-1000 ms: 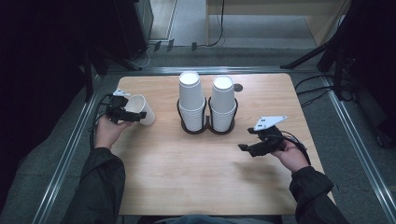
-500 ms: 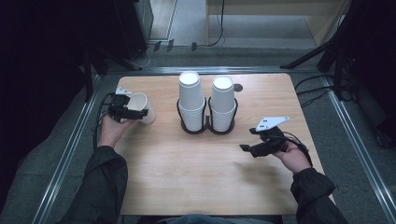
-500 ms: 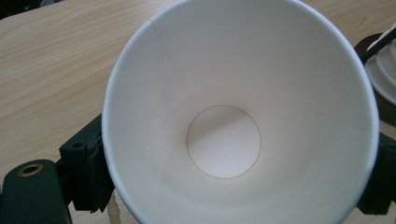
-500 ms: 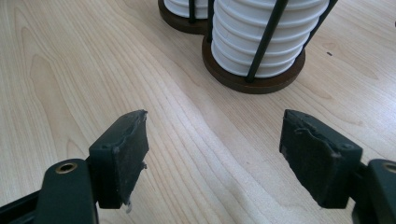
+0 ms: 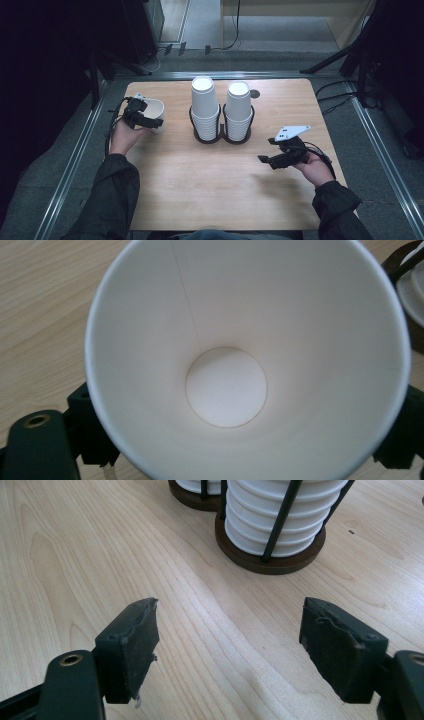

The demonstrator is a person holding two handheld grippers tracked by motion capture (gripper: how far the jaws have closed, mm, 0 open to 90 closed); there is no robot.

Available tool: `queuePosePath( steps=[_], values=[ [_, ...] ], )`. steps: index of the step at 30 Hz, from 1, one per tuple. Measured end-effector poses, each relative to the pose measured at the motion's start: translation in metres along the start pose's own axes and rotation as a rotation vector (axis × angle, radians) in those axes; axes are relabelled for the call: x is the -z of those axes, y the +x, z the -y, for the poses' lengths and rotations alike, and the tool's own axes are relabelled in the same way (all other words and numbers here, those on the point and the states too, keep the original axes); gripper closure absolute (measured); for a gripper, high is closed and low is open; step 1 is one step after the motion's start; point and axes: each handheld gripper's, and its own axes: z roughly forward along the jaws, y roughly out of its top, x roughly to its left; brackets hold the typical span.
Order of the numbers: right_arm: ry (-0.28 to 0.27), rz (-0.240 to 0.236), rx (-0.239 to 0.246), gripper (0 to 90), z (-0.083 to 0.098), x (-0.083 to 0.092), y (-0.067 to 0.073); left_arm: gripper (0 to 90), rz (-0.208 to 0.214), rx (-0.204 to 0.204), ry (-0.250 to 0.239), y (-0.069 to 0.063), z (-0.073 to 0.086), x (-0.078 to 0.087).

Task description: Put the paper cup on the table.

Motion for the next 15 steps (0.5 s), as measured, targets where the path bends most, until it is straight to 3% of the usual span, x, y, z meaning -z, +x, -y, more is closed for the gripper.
queuePosePath(
  steps=[6, 12, 15],
  values=[
    [-0.001, 0.0, -0.001, 23.6, 0.0, 0.001, 0.0, 3.7, 0.011, 0.016, -0.005, 0.003, -0.001, 0.006],
    [0.012, -0.01, 0.016, 23.6, -0.001, -0.003, 0.003, 1.5, 0.06, 0.044, -0.019, 0.009, -0.003, 0.025],
    [0.015, -0.013, 0.018, 23.6, -0.002, -0.004, 0.003, 1.4, 0.054, 0.038, -0.032, 0.008, -0.004, 0.032]
  ],
)
